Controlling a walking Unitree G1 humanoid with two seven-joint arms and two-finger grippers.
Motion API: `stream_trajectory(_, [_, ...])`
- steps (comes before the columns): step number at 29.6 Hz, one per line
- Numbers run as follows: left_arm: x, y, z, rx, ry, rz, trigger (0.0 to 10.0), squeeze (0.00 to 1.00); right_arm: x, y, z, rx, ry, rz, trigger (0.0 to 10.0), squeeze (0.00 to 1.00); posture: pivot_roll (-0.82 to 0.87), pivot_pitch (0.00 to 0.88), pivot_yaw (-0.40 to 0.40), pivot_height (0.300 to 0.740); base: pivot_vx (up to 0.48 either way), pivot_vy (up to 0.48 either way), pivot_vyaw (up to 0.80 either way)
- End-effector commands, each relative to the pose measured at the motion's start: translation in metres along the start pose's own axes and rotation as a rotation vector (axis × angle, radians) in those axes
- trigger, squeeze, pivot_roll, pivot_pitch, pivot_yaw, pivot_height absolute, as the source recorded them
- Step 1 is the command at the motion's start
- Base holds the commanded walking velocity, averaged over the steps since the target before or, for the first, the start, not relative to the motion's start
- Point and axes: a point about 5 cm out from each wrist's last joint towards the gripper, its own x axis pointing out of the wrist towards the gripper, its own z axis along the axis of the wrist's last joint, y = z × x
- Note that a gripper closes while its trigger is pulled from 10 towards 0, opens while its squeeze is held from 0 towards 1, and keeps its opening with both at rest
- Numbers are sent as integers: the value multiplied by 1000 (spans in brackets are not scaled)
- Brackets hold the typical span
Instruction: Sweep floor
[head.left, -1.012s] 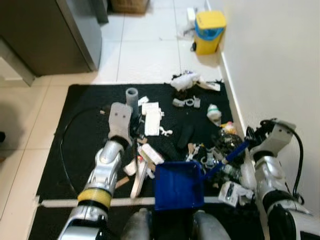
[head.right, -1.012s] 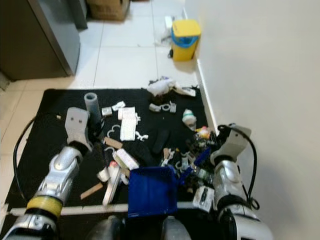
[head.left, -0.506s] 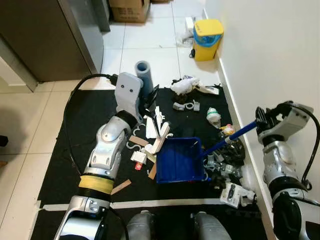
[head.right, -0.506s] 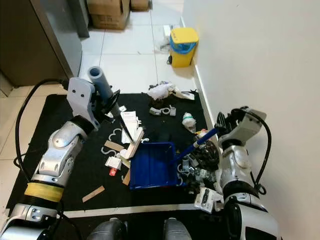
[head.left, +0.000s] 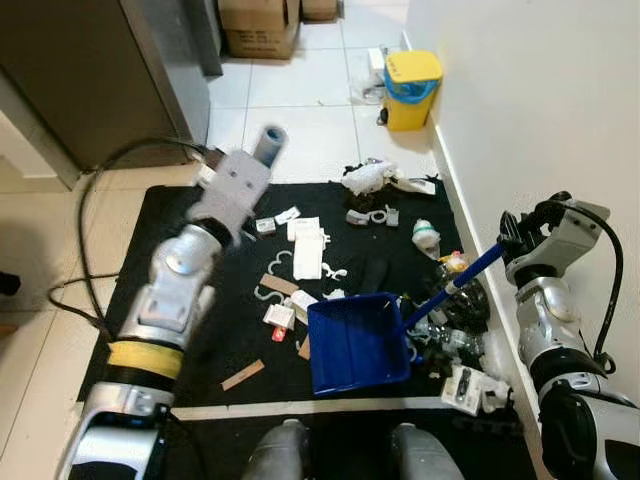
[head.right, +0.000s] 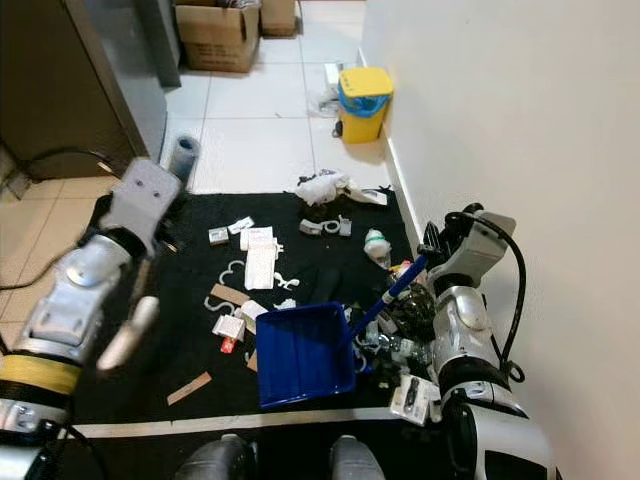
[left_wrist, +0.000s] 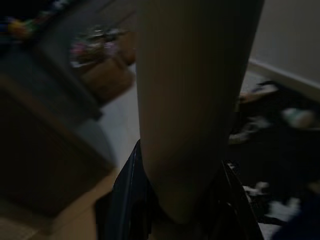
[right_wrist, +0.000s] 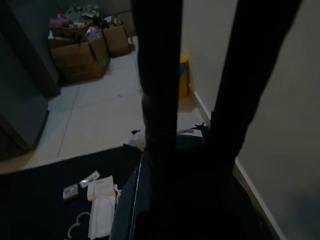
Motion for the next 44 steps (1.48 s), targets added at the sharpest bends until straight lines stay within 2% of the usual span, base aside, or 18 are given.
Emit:
stream_trajectory(1, [1, 9, 6, 47, -37, 45, 10000, 0, 2, 3, 3, -43, -13, -25, 10000, 0, 34, 100, -12, 740, 0, 0, 0])
stream_trajectory(5, [1, 9, 2, 42, -31, 65, 10000, 0, 2, 4, 1, -82, -1, -47, 10000, 0, 34, 100, -11, 740, 0, 0, 0])
stream_trajectory(7, [1, 2, -6, -106, -31, 95, 10000, 0, 0, 5, -5, -107, 36, -69, 10000, 0, 27, 101, -9, 740, 0, 0, 0])
stream_trajectory(8, [1, 2, -6, -106, -31, 95, 10000, 0, 0, 5, -5, -107, 36, -69, 10000, 0, 27, 101, -9, 740, 0, 0, 0])
stream_trajectory(9, [0, -2, -11, -184, -24, 113, 10000, 0, -2, 6, -10, -120, 61, -75, 10000, 0, 22, 103, -8, 740, 0, 0, 0])
stream_trajectory(11, [0, -7, -16, -217, -13, 122, 10000, 0, -4, 6, -17, -136, 94, -73, 10000, 0, 19, 105, -8, 740, 0, 0, 0])
stream_trajectory(14, [-2, -12, -22, -215, 3, 125, 10000, 0, -8, 7, -25, -145, 131, -67, 10000, 0, 20, 111, -9, 740, 0, 0, 0])
stream_trajectory(15, [-4, -18, -30, -201, 26, 126, 10000, 0, -15, 8, -34, -146, 164, -66, 10000, 0, 21, 119, -11, 740, 0, 0, 0])
stream_trajectory(20, [-6, -21, -34, -197, 42, 124, 10000, 0, -18, 9, -38, -124, 167, -70, 10000, 0, 20, 129, -11, 740, 0, 0, 0])
stream_trajectory(23, [-9, -20, -41, -155, 57, 119, 10000, 0, -20, 10, -41, -99, 171, -80, 10000, 0, 20, 133, -10, 740, 0, 0, 0])
stream_trajectory(27, [-10, -17, -42, -156, 57, 126, 10000, 0, -21, 10, -42, -87, 170, -93, 10000, 0, 21, 136, -10, 740, 0, 0, 0])
stream_trajectory(33, [-11, -10, -46, -113, 53, 148, 10000, 0, -20, 7, -39, -53, 144, -165, 10000, 0, 23, 160, -16, 740, 0, 0, 0])
stream_trajectory(44, [-6, -6, -45, -64, 26, 132, 10000, 0, -19, 9, -35, -79, 105, -296, 10000, 0, 21, 224, -21, 740, 0, 0, 0])
